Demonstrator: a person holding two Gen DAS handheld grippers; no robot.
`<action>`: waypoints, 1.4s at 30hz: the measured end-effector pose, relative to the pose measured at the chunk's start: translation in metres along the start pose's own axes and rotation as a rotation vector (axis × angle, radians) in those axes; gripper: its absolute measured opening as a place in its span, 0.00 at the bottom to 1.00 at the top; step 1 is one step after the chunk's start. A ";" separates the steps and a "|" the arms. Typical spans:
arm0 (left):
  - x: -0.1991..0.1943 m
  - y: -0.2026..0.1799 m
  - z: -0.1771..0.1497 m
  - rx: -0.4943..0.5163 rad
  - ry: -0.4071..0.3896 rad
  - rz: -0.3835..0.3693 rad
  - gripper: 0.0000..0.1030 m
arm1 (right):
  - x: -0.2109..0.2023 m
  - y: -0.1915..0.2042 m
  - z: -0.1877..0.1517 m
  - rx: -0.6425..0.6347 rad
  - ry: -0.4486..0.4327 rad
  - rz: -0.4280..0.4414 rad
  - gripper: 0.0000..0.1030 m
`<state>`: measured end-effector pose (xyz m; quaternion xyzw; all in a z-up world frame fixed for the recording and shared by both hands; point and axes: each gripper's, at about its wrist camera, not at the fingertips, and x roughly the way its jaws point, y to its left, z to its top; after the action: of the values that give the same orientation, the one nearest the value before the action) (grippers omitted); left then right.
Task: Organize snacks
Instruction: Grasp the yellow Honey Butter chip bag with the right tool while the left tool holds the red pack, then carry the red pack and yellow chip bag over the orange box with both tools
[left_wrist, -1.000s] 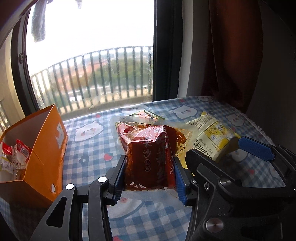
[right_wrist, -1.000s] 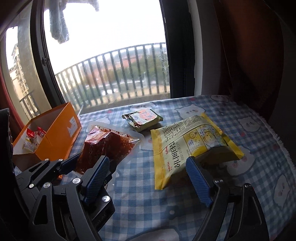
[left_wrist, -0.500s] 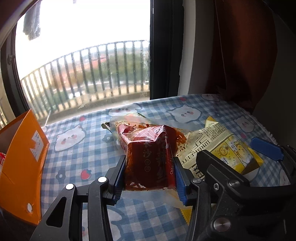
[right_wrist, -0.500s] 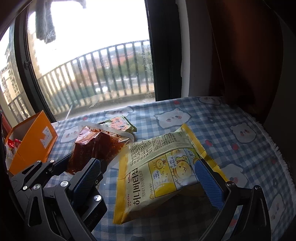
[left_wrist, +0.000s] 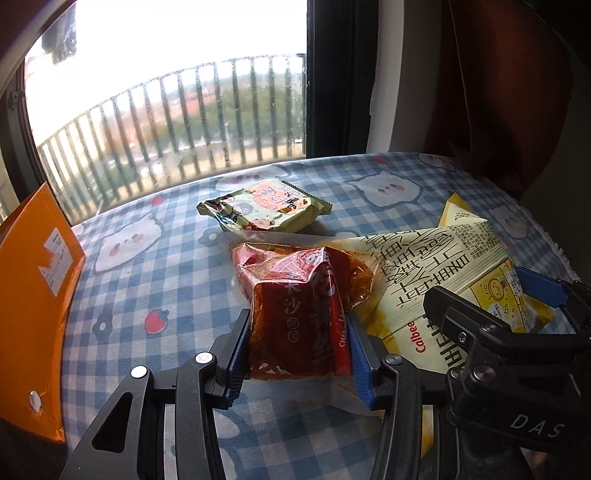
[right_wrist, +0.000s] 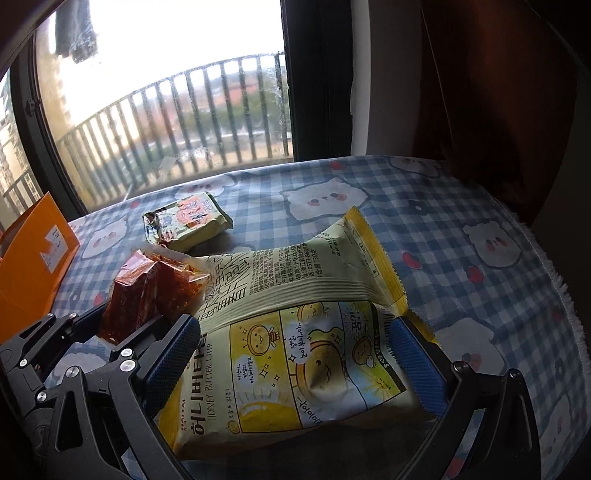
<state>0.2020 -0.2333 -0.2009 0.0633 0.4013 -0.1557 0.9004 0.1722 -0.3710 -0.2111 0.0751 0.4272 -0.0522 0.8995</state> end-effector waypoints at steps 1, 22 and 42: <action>-0.001 0.000 0.000 -0.003 0.000 -0.001 0.47 | 0.001 -0.001 -0.002 0.011 -0.004 0.003 1.00; -0.045 0.022 -0.015 -0.030 -0.045 -0.005 0.47 | -0.039 0.022 -0.016 0.027 -0.070 0.071 0.57; -0.147 0.079 -0.037 -0.084 -0.172 0.037 0.47 | -0.122 0.095 -0.025 -0.034 -0.166 0.141 0.57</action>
<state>0.1094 -0.1166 -0.1169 0.0190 0.3273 -0.1271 0.9362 0.0910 -0.2692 -0.1233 0.0853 0.3457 0.0122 0.9344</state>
